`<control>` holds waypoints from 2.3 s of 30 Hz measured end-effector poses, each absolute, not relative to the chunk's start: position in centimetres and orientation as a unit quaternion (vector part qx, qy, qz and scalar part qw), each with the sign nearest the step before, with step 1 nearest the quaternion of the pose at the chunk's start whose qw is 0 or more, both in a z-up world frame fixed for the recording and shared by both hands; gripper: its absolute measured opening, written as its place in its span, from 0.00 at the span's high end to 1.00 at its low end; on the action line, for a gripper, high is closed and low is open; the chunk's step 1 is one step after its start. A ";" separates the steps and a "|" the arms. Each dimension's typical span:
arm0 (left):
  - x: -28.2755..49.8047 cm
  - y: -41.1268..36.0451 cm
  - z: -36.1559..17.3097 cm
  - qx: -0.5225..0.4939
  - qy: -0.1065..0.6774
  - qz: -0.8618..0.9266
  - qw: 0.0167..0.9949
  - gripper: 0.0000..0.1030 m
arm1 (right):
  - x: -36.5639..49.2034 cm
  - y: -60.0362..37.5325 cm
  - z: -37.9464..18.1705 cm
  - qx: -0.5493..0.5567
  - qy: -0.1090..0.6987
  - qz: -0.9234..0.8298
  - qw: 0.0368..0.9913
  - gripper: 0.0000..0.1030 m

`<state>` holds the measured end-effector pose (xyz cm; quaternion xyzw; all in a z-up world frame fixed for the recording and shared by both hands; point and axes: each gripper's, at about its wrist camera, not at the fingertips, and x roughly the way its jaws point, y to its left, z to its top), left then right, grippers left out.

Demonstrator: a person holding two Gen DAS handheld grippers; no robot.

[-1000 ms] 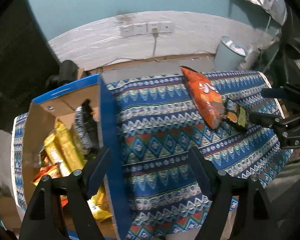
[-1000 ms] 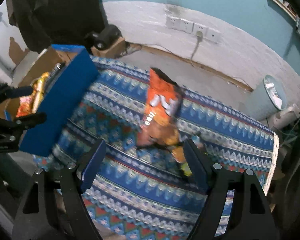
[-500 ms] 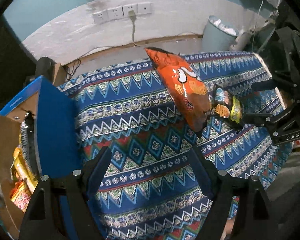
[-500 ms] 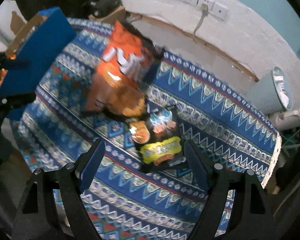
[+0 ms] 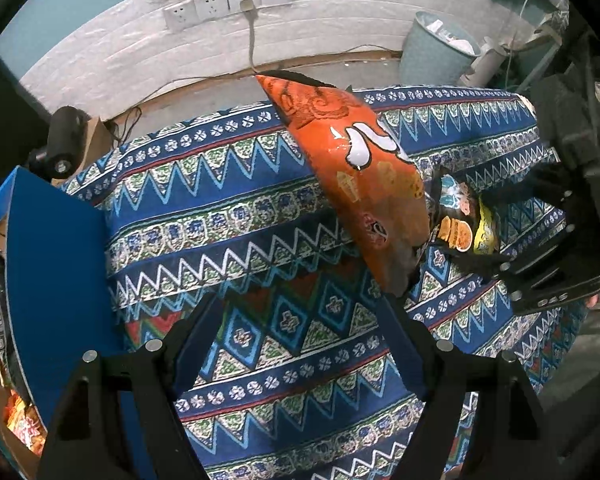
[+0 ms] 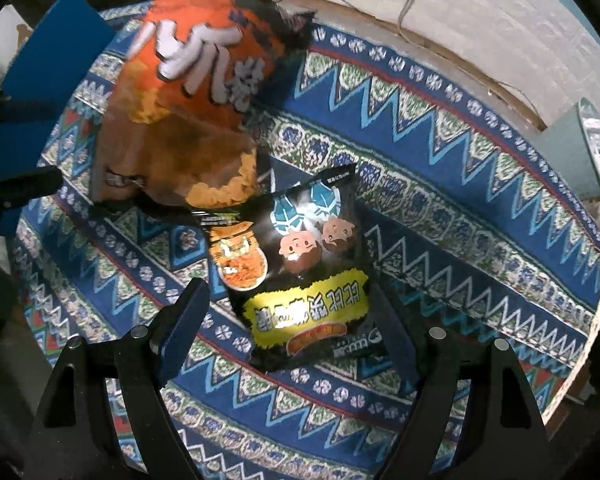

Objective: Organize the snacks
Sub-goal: 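Grasp the orange chip bag with the left gripper while the right grasps the dark snack pack, then lift both snacks and carry them over the cardboard box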

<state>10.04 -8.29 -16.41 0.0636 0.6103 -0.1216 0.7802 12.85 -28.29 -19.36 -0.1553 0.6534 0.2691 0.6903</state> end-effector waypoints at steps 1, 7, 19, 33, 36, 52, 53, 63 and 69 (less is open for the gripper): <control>10.2 -8.4 -16.5 0.060 0.612 -0.122 0.779 0.22 | 12.9 -28.2 -19.7 -0.159 0.655 0.267 0.689 0.22; 11.0 -9.1 -16.3 0.041 0.614 -0.126 0.778 0.22 | 13.5 -28.2 -21.0 -0.182 0.653 0.252 0.690 0.21; 12.9 -10.3 -16.4 -0.024 0.625 -0.124 0.770 0.22 | 13.5 -30.6 -19.7 -0.148 0.657 0.229 0.703 0.43; 16.6 -13.1 -17.8 -0.057 0.625 -0.094 0.773 0.16 | 13.8 -34.2 -16.4 -0.094 0.634 0.189 0.744 0.43; 17.1 -13.4 -19.1 -0.052 0.634 -0.091 0.766 0.16 | 13.5 -33.7 -15.5 -0.089 0.627 0.188 0.751 0.43; 14.7 -11.6 -19.3 -0.027 0.616 -0.114 0.779 0.53 | 14.4 -32.6 -14.3 -0.077 0.606 0.185 0.769 0.43; 14.5 -11.5 -19.1 -0.021 0.613 -0.115 0.781 0.53 | 14.3 -32.4 -14.1 -0.077 0.604 0.187 0.771 0.43; 11.7 -9.7 -15.4 -0.001 0.578 -0.119 0.807 0.53 | 12.8 -30.5 -11.9 -0.081 0.581 0.192 0.787 0.43; 10.0 -8.6 -13.2 0.010 0.558 -0.118 0.821 0.53 | 11.7 -29.4 -10.1 -0.081 0.565 0.199 0.797 0.43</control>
